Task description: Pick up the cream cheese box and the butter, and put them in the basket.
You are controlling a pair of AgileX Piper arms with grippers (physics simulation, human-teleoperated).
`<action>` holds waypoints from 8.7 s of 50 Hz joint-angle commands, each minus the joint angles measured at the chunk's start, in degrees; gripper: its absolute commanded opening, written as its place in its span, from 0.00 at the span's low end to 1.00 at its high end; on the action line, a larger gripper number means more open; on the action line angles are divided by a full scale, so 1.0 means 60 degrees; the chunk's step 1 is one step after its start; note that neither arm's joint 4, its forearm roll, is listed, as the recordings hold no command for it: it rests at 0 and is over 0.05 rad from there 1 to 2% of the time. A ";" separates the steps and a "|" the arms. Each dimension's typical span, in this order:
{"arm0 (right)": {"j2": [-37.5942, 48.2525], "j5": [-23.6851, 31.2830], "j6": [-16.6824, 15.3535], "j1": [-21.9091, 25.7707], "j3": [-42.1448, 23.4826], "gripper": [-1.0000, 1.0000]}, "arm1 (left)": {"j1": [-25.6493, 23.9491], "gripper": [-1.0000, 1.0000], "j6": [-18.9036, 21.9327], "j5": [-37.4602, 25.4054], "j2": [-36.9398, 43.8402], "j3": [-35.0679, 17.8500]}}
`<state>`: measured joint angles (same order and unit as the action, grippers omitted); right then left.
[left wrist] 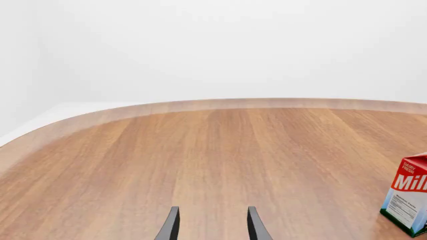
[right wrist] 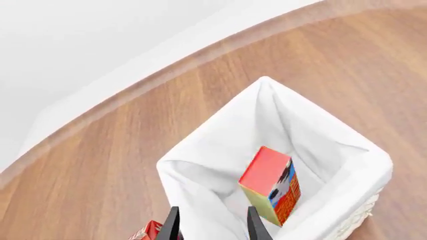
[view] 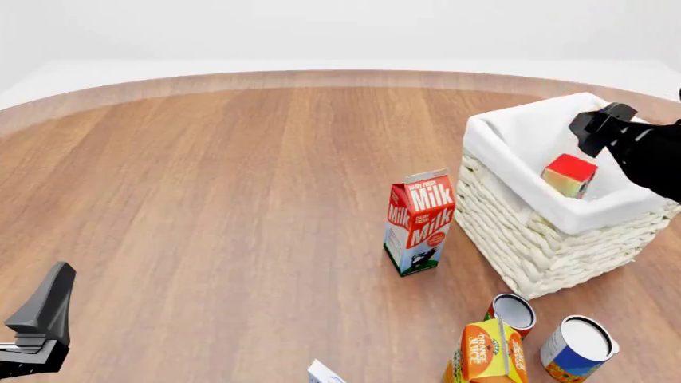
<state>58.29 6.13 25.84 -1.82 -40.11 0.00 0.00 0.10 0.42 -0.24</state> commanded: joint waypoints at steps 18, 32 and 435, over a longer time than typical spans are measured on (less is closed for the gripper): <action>-0.0448 0.0533 -0.0111 0.0324 -0.0413 1.00 | 0.0000 1.00 0.0000 0.0000 0.0000 0.0000; -0.0825 0.1413 -0.0506 0.1074 -0.1102 1.00 | 0.0000 1.00 0.0000 0.0000 0.0000 0.0000; 0.3495 0.2334 -0.2748 1.0096 -0.1816 0.00 | 0.0000 1.00 0.0000 0.0000 0.0000 0.0000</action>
<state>83.45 16.43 10.55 58.91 -46.31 0.00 0.00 0.10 0.42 -0.24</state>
